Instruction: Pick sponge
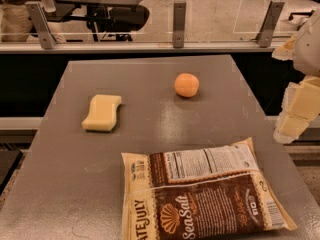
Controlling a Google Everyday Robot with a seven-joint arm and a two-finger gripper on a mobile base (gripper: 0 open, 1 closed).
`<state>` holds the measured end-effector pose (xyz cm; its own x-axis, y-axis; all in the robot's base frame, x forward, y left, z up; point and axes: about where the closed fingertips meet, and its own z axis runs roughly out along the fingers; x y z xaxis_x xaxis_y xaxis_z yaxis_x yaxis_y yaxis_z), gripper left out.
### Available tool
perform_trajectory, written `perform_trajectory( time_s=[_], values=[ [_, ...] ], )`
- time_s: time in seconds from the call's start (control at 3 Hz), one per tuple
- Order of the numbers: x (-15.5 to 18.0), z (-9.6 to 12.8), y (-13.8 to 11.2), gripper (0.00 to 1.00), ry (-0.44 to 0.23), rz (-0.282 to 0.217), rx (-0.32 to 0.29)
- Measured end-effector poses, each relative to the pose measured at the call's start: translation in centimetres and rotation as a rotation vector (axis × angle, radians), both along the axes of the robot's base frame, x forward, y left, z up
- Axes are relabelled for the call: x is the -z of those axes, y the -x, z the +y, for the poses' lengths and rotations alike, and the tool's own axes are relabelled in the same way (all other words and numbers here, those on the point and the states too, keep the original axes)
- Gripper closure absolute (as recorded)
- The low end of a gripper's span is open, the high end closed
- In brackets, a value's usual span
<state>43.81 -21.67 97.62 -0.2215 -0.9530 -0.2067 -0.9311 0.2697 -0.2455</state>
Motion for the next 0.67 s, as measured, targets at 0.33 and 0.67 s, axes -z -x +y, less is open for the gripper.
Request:
perform_trajectory(
  time_s=[0.33, 0.67],
  values=[
    [0.0, 0.0, 0.0, 0.00, 0.000, 0.000, 0.000],
    [-0.3, 1.3, -0.7, 0.00, -0.018, -0.017, -0.031]
  ],
)
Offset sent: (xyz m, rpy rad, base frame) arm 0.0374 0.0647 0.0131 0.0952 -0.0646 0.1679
